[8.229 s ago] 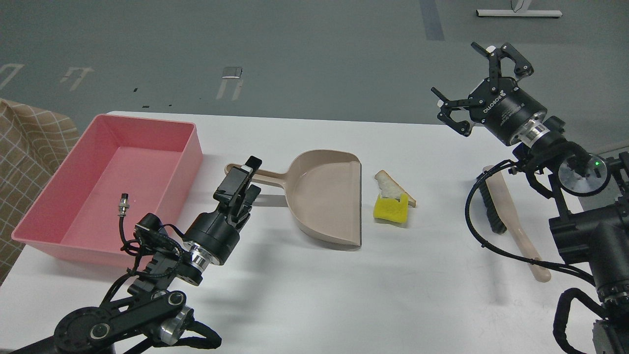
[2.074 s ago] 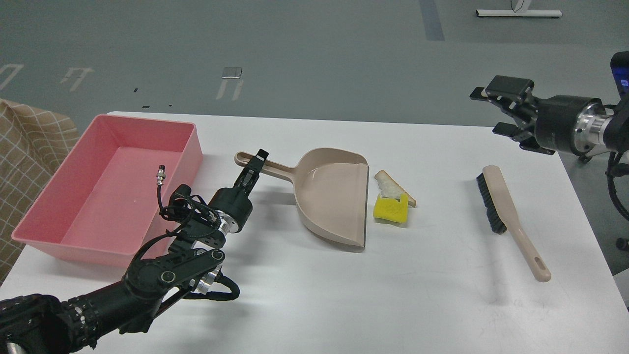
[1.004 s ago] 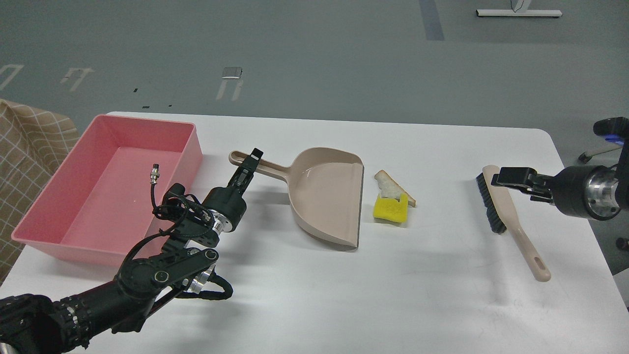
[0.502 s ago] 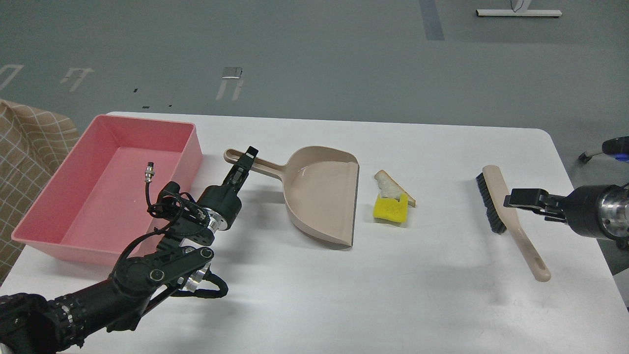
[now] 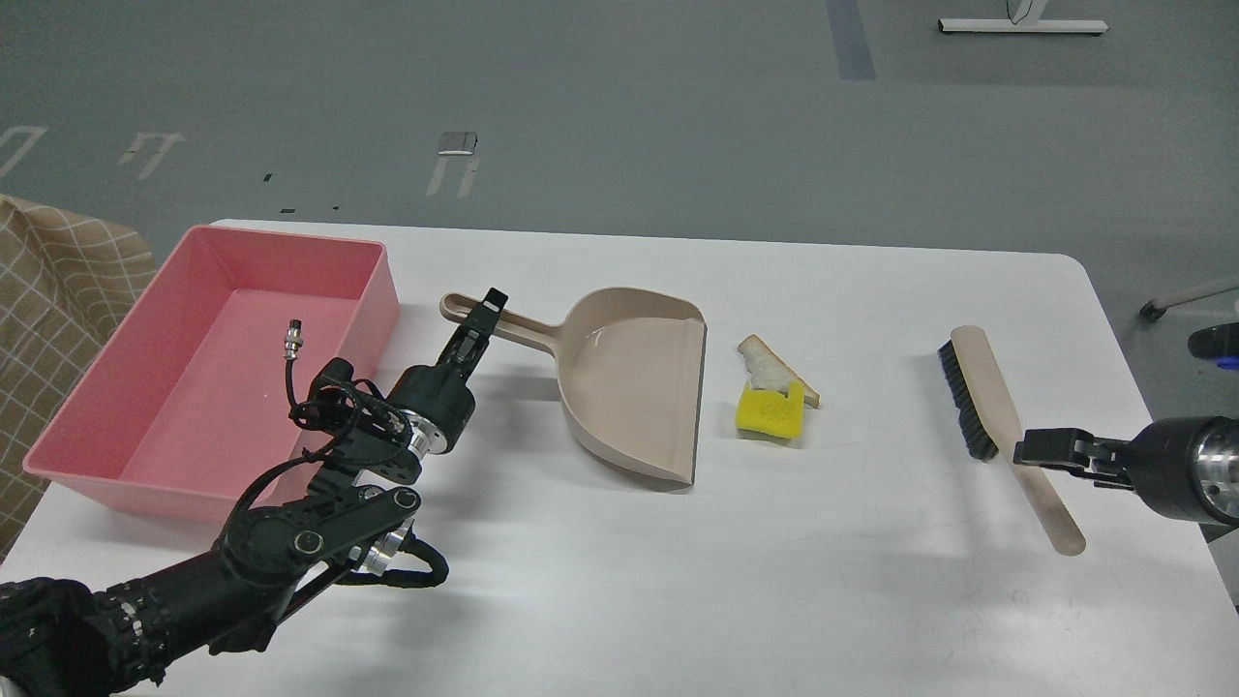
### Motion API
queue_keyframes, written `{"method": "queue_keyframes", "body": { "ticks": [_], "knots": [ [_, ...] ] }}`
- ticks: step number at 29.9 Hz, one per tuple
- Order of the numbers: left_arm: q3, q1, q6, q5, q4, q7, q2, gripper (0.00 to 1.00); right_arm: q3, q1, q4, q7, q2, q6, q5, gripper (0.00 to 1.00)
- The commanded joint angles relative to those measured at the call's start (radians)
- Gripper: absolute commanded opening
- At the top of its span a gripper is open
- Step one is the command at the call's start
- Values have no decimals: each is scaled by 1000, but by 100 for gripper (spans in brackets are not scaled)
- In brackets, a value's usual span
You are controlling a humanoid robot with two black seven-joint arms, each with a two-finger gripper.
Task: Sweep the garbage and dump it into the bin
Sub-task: 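Grasp the brush handle with the right gripper and lift it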
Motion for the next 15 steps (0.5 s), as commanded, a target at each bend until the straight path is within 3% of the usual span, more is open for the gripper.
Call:
{"method": "queue_keyframes", "body": {
  "ticks": [1,11,13,15],
  "knots": [
    [0,0,0,0,0,1,1,0,-5,-2,-1,0,6,0,-7,86],
    [0,0,0,0,0,1,4,0,-14,-23,-20,1,40,0,-50,81],
    [0,2,0,0,0,0,10,0,-19,-22,-27,3,44,0,-57,73],
    [0,2,0,0,0,0,12,0,-21,-22,-26,5,44,0,-57,70]
  ]
}}
